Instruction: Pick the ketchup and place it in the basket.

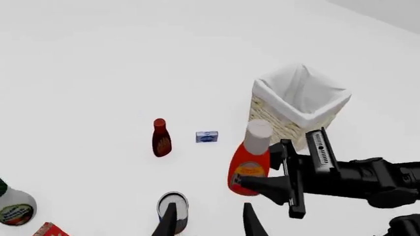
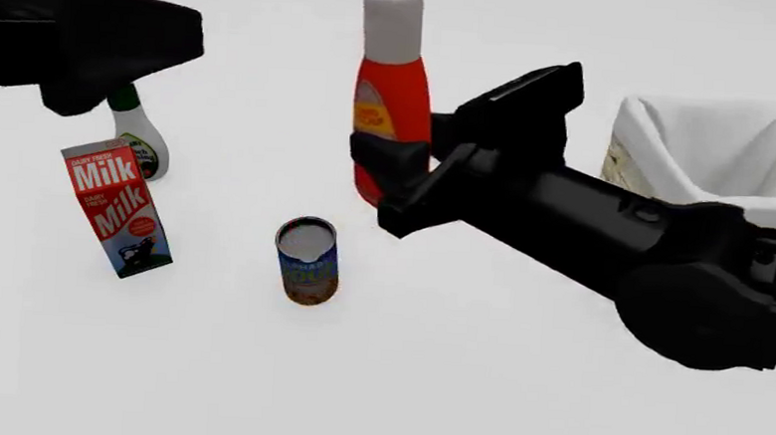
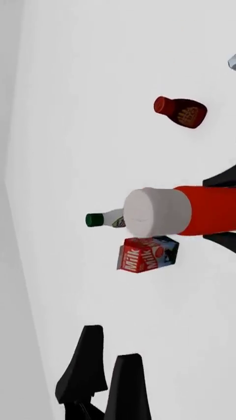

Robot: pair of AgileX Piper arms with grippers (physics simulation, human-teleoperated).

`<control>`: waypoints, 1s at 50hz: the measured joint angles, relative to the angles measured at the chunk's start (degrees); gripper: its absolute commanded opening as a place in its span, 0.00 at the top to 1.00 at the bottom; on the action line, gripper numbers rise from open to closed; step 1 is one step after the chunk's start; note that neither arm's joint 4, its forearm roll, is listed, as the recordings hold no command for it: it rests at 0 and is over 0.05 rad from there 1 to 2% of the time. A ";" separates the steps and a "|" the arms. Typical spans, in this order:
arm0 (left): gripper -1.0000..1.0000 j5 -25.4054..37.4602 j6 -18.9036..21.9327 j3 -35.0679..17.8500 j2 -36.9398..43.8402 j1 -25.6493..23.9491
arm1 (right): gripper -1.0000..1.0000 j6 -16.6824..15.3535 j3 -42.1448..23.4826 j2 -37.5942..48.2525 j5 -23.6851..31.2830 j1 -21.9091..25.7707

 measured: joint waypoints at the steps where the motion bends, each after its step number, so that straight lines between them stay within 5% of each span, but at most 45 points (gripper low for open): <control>1: 0.00 -0.40 0.08 0.72 -0.47 0.46 | 1.00 0.05 0.01 -0.19 0.07 -0.46; 23: 0.00 -10.66 -0.21 19.95 -11.27 12.75 | 1.00 0.61 -0.65 -3.35 1.31 -10.59; 50: 0.00 -17.60 -1.08 35.45 -21.52 24.72 | 1.00 -0.65 -3.96 -7.22 4.28 -23.14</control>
